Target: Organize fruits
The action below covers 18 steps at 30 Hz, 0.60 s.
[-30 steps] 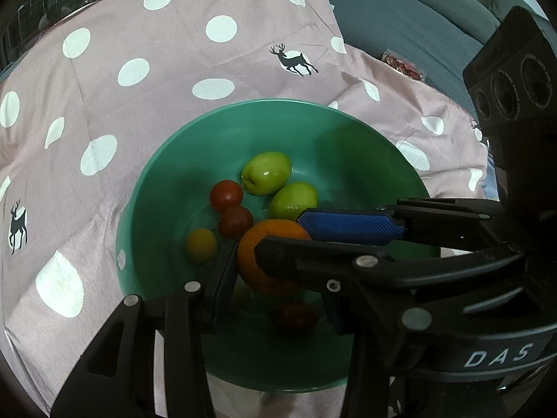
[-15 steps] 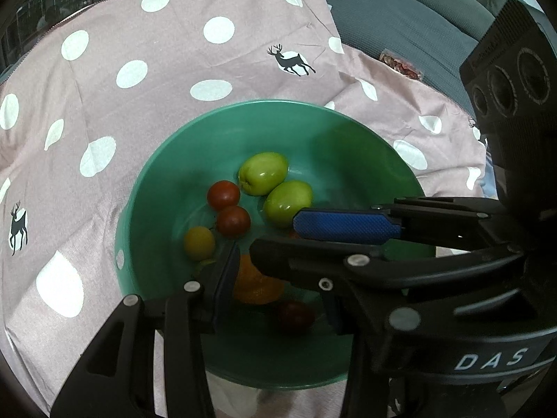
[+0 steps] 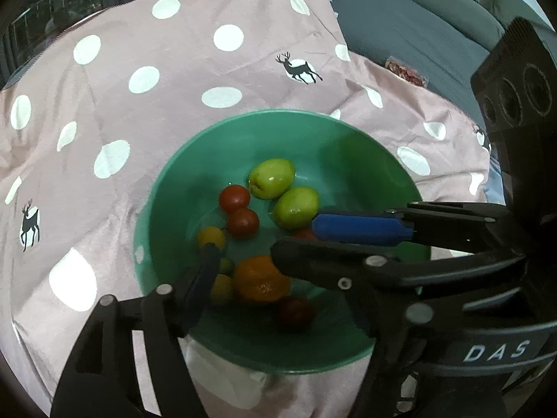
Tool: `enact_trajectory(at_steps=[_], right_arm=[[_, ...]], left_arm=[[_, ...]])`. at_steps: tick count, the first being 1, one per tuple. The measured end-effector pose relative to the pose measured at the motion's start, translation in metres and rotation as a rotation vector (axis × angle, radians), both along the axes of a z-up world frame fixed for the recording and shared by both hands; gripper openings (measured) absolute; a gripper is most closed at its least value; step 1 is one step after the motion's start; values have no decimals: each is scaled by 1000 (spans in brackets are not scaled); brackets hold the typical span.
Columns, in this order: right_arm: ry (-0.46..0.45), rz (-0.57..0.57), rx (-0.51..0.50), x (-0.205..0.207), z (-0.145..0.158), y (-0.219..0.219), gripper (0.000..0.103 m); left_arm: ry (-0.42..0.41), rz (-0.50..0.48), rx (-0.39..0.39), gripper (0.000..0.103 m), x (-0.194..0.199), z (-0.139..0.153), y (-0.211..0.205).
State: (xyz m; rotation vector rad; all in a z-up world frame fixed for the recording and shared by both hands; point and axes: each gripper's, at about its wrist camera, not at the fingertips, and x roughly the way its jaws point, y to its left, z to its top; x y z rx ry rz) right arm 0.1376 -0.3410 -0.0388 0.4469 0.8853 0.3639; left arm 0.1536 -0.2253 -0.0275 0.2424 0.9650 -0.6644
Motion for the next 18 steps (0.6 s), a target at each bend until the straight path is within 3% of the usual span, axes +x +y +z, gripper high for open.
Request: enact_trajectory(at_steps=[7,12,14,18], right_arm=[[-19,-25,-19,-14,10,-2,52],[-17,-35,-28,-24,14,-3,59],[-23,-41,-36,-27,17,-3,62],[-31,-52,-63,-34,24,-2,65]], left_arm=[[-28,46,-26,91,-13,12,17],[-22,101,-44,94,-21,20,34],[-33,118,-41,102,-24,23,39],[-40,151,-47,102,-31,28,50]])
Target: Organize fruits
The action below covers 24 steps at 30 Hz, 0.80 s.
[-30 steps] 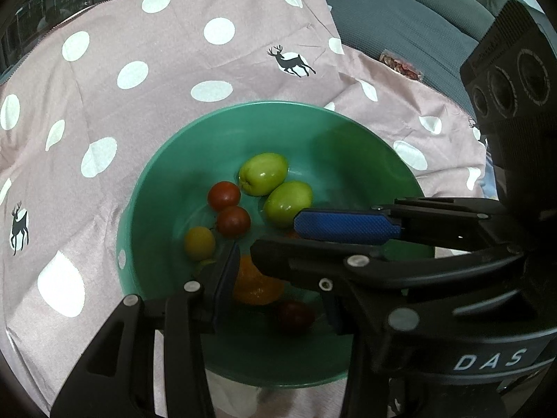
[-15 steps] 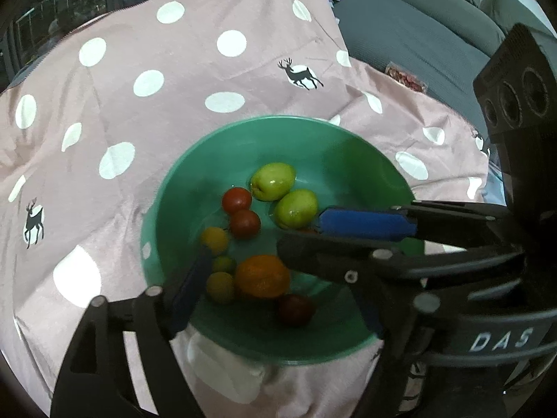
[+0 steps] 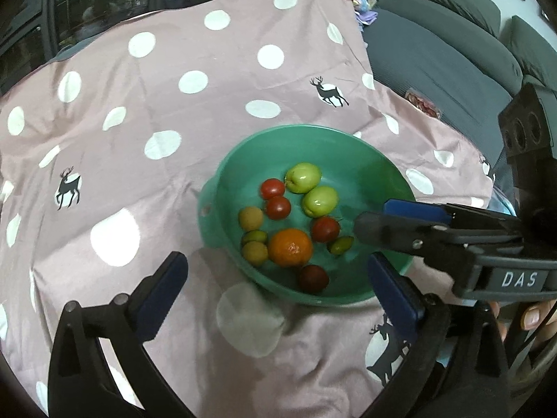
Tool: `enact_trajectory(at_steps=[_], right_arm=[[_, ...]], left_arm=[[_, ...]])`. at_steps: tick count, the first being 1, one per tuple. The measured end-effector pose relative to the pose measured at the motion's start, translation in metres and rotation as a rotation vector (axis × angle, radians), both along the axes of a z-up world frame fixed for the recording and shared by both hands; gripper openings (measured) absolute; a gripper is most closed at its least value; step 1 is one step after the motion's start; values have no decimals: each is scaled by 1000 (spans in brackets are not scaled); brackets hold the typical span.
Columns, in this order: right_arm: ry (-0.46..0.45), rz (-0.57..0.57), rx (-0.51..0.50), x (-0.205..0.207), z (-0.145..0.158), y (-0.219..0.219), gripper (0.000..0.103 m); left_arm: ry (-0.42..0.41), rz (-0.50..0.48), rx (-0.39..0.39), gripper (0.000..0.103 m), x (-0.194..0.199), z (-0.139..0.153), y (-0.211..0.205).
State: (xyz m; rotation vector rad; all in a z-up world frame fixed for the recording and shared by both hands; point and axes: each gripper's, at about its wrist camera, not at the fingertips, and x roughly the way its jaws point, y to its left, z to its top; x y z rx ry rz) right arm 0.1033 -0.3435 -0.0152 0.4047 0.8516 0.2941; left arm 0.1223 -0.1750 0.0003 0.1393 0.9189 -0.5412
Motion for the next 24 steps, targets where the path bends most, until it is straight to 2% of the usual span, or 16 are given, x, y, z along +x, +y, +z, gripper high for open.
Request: enact_trajectory(at_steps=[7,10,17,24], right_arm=[[-11,-32,-37,-11,11,-1,74],[-12,-61,-80,-17,18,-2,84],[-40,-127,-159,-33,32,-10,87],[-34,-133,-177,-43,33,-10,87]], left_arm=[[-6,36,20,102,-11,5,8],[-13,50,15,102,-16,10,12],[-46,82,1,102,-27,21,18],[-82,120,6,102,-35,28,22]])
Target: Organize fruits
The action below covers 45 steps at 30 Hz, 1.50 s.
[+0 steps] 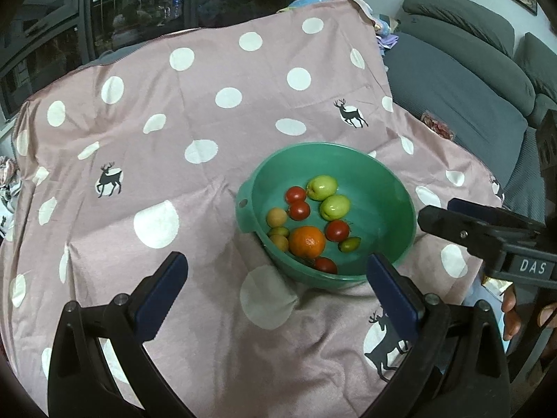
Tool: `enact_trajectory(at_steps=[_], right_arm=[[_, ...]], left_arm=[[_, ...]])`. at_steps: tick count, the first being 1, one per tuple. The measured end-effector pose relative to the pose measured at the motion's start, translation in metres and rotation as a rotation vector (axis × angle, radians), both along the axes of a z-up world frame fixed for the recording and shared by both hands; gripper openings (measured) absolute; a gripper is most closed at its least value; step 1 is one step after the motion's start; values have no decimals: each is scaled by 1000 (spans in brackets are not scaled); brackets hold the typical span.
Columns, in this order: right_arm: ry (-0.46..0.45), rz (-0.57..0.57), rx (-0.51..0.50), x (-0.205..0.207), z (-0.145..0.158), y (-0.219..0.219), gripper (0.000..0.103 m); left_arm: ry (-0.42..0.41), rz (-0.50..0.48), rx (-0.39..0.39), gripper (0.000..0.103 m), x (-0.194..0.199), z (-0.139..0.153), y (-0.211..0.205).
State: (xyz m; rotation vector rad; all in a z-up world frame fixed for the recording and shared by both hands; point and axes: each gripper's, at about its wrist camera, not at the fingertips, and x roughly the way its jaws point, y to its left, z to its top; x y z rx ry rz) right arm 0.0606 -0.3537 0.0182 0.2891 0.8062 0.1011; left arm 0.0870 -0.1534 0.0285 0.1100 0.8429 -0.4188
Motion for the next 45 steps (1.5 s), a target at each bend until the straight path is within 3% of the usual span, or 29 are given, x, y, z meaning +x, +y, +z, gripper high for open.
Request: enact_trajectory(at_steps=[6,11,14,18,21,26,34,45], right_arm=[[2,8,-19,-5,1,6,88],[15,11,-42,-8,-1,11,88],[17,13,-52,-9,-1,12,88],[27,12,-60,-10,-4,13,88],[36,14,-66,-11,-6,14,88],[39,28,-89,-11,-5,18,88],[25,91,-192,-11,5,33,88],[25,100,-215,-10,5,33,88]], left_arm=[[12,47,18,103,-2,-1,2],[39,44,-67,103,-2,2,9],[36,107,-29,103,-1,3,10],[61,116,-52,103,0,0,14],[54,138,-1,103,-2,1,10],[62,124,-11,103,-2,4,9],[37,134,53,102,1,13,0],[33,131,69,103,6,17,-7]])
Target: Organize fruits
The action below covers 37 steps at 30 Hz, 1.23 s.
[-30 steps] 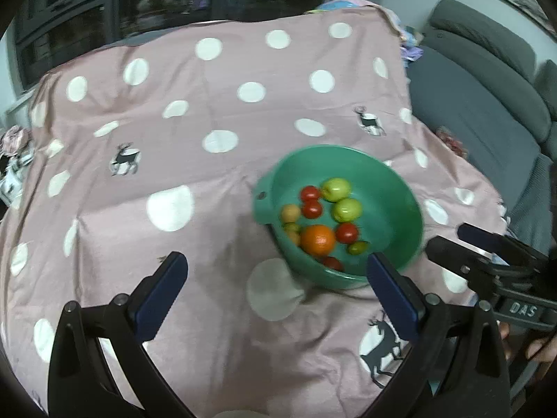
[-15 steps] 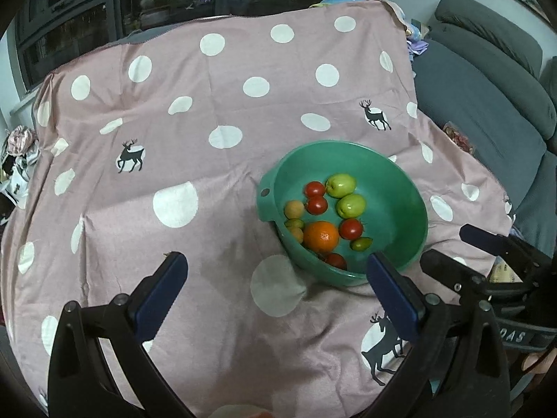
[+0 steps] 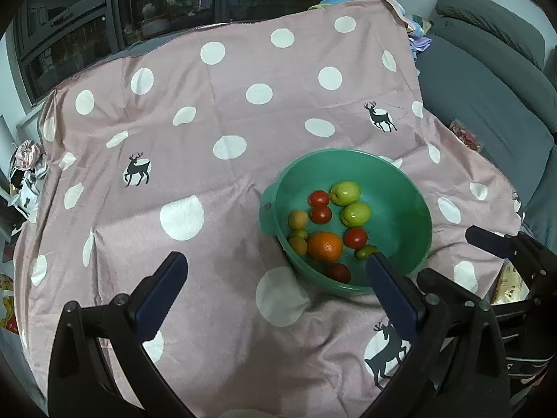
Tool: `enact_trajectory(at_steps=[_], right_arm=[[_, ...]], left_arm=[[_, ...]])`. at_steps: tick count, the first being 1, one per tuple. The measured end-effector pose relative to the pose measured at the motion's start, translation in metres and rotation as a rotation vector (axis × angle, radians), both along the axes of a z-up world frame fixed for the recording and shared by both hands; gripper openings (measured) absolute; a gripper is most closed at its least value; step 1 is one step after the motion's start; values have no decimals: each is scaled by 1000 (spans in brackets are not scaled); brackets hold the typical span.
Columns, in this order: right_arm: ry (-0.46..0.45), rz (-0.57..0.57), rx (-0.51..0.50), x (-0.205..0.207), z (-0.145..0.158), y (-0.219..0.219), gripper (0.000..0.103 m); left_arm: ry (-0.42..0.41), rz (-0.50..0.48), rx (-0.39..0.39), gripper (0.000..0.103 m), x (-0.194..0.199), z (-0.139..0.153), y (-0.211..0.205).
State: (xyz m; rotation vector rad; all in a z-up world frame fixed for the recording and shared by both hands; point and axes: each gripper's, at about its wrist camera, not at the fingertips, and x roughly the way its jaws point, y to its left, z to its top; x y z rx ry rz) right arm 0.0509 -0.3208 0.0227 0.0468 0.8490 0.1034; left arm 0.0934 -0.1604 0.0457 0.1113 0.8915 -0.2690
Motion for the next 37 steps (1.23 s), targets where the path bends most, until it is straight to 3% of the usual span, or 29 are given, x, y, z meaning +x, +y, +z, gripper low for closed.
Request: enact_trajectory(at_steps=[21,37], right_arm=[[4,9,-2,5,-4,-5,88],[8,16,-1,8,-9,-5,88]], left_arm=[[-14,-9,93,102,-1,-1,-14],[-10,-1,100,102,1,-4,-18]])
